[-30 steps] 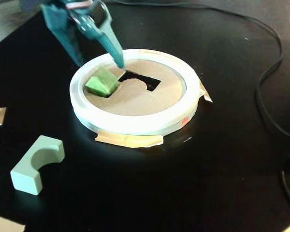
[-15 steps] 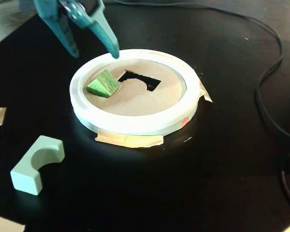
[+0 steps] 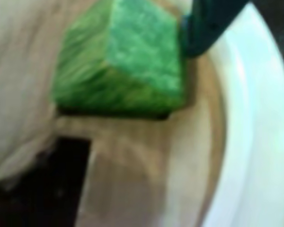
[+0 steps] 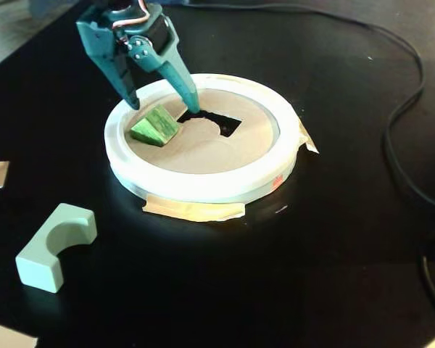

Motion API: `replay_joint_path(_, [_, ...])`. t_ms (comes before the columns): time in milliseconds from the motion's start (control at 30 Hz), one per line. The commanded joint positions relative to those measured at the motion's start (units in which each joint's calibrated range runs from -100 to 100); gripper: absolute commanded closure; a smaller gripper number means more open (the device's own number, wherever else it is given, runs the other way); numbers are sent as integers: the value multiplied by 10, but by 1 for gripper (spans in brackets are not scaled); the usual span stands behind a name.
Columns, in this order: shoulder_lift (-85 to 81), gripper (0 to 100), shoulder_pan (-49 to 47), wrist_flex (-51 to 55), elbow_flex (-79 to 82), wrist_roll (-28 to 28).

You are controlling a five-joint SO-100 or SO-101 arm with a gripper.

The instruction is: Pick up the square block and drop it in corresponding square shaped hole

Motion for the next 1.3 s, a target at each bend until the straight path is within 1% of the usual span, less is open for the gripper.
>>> replay_joint_path(0, [-6, 24, 13, -31, -30, 2])
replay_joint_path(100, [-4, 24, 39, -31, -29, 5])
replay_joint_path(233, [4, 24, 75, -30, -29, 29])
replay_joint_path(300, [5, 24, 83, -26, -28, 29])
replay_joint_path(467, [9, 24, 83, -22, -28, 29])
replay_joint_path(667, [70, 24, 80, -32, -30, 26])
replay_joint_path(933, [43, 24, 79, -10, -31, 25])
replay_joint_path(1033, [-7, 24, 73, 35, -34, 24])
replay_joint_path(1067, [-42, 24, 76, 72, -39, 24])
replay_joint_path(1167, [-107, 24, 83, 131, -41, 25])
replay_joint_path(1267, [-184, 24, 83, 170, -41, 28])
